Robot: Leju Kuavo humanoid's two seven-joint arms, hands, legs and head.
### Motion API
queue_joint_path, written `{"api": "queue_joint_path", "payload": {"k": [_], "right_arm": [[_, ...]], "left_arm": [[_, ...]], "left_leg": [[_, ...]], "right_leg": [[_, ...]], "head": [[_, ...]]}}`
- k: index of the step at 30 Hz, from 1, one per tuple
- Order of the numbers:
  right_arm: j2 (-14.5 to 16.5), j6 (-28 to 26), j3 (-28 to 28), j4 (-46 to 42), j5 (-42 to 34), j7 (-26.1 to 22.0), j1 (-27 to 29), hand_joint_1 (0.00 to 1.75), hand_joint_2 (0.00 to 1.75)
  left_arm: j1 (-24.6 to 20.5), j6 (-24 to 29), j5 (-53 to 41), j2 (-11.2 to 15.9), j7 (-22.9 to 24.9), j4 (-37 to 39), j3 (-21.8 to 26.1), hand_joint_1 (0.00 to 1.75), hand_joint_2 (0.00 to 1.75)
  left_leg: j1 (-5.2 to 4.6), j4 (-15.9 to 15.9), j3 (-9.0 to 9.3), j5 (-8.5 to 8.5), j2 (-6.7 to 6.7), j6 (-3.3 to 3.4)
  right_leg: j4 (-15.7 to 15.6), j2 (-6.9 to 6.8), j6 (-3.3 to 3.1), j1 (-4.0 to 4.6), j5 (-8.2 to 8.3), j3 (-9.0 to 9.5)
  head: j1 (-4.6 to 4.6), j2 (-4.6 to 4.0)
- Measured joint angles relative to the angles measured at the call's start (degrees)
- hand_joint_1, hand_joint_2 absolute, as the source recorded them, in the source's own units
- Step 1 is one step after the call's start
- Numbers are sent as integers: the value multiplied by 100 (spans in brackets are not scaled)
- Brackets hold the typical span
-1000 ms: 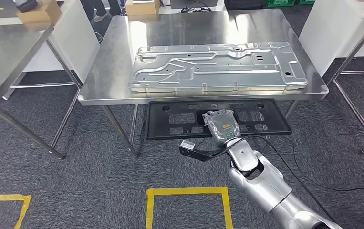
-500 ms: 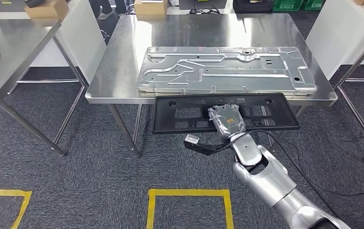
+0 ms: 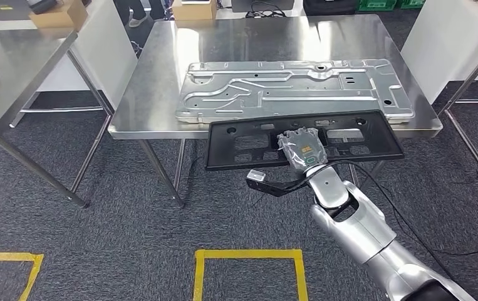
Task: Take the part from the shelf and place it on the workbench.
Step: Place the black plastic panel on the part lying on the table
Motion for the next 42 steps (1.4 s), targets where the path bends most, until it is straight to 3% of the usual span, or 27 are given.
{"api": "queue_joint_path", "payload": {"k": [2,4,6,8,9,10,11,13,15,18,20,21,23,24,25,26,27,29,31,32,35,37,39,40,41,42], "right_arm": [[1,28,13,-4,3,-1,-11,175,175],[10,76,31,-28,3,2,-9,175,175],[23,118,54,-66,3,8,-14,175,175],[25,145,83,-85,4,15,5,175,175],[20,154,97,-87,4,17,27,175,175],[15,158,111,-89,5,19,51,175,175],[12,159,126,-90,5,19,69,175,175],[11,158,155,-96,5,19,76,175,175],[16,157,173,-105,4,19,67,175,175],[11,157,182,-110,3,19,60,175,175],[13,156,187,-111,3,18,49,175,175],[16,155,187,-111,3,17,36,175,175],[18,155,190,-112,3,17,15,175,175],[15,155,193,-112,3,17,17,175,175],[13,156,199,-112,3,17,27,175,175],[10,156,208,-112,3,17,37,175,175],[8,156,216,-112,3,17,42,175,175],[5,155,226,-111,3,17,26,175,175],[-1,155,227,-110,3,17,-3,175,175],[-5,154,227,-110,3,17,-9,175,175],[-14,151,228,-110,6,20,-10,175,175],[-19,150,227,-110,10,22,-23,175,175],[-33,150,227,-109,17,22,-5,175,175],[-45,150,228,-108,21,22,17,175,175],[-54,150,228,-108,24,22,37,175,175],[-60,150,229,-108,27,22,49,175,175]], "left_arm": [[-7,22,3,3,-16,1,1,0,175],[1,38,3,-3,-24,0,2,0,175],[-2,43,0,-15,-31,-1,2,0,175],[-9,45,-4,-31,-34,-1,2,0,175],[-5,47,-5,-39,-34,-1,2,0,175],[3,48,-7,-45,-34,-1,2,0,175],[11,48,-8,-52,-34,-1,2,0,175],[15,46,-12,-61,-34,0,2,0,175],[-2,46,-16,-60,-32,1,2,0,175],[-12,45,-21,-56,-23,-1,2,0,175],[-11,48,-25,-56,-13,-1,2,0,175],[-13,51,-28,-56,-9,-1,2,0,175],[-15,57,-36,-62,-2,-1,2,0,175],[-11,58,-41,-70,3,-1,2,0,175],[-4,58,-47,-79,10,-1,2,0,175],[2,58,-55,-89,15,-1,1,0,175],[3,60,-66,-97,21,-1,1,0,175],[-6,72,-97,-95,33,1,0,0,175],[-27,91,-122,-87,44,2,0,0,175],[-33,100,-131,-86,48,2,-1,0,175],[-35,111,-160,-107,56,2,-1,0,175],[-43,110,-178,-121,56,2,-1,0,175],[-46,107,-187,-132,55,2,-1,0,175],[-34,104,-188,-139,54,2,-1,0,175],[-17,101,-189,-146,54,2,-1,0,175],[-1,98,-189,-150,52,2,-2,0,175]], "left_leg": [[-53,-184,85,3,5,73],[-10,-272,170,35,7,79],[31,-340,253,62,10,89],[27,-331,271,36,4,118],[28,-325,282,20,-2,118],[32,-314,296,-1,-12,109],[40,-292,314,-31,-21,89],[49,-222,350,-120,-33,26],[29,-154,364,-223,-34,-25],[18,-135,377,-300,-27,-55],[41,126,278,-449,-21,-126],[66,456,126,-600,-16,-170],[108,1355,-350,-945,-7,-238],[126,1732,-581,-1047,-7,-248],[126,1889,-714,-1034,-7,-235],[116,1804,-727,-908,-7,-197],[89,1470,-614,-680,-7,-127],[-37,519,-224,-190,-7,100],[-187,-112,37,35,-27,280],[-217,-229,90,43,-38,285],[-151,-302,240,27,-48,215],[-128,-304,317,4,-44,229],[-127,-302,356,-46,-49,255],[-126,-301,388,-79,-54,254],[-125,-300,434,-119,-60,247],[-123,-298,496,-167,-65,233]], "right_leg": [[-16,-10,54,10,-17,15],[77,-19,93,23,-94,0],[639,-11,117,33,-397,-242],[1549,1,142,32,-783,-700],[1875,3,157,29,-872,-887],[1939,4,172,23,-822,-953],[1746,2,186,14,-656,-892],[869,1,224,-17,-195,-496],[227,20,212,-47,27,-178],[112,40,115,-61,-6,-107],[108,39,72,-71,-24,-86],[105,39,52,-77,-32,-73],[103,37,25,-70,-59,-53],[103,37,18,-65,-79,-38],[102,37,16,-56,-104,-11],[98,38,15,-43,-130,28],[81,39,12,-24,-153,85],[2,38,9,-7,-182,216],[-63,45,32,23,-207,304],[-43,50,44,59,-213,322],[203,46,84,127,-336,287],[843,32,127,128,-652,-50],[1699,32,148,129,-948,-598],[1924,31,150,128,-961,-797],[1910,31,150,127,-849,-880],[1630,31,151,124,-608,-826]], "head": [[-1,0],[1,1],[2,1],[3,0],[3,0],[4,0],[4,0],[4,0],[4,0],[4,0],[4,0],[4,0],[4,0],[4,0],[4,0],[4,0],[4,0],[4,0],[3,0],[3,0],[5,0],[4,0],[4,0],[4,0],[4,0],[4,0]]}}
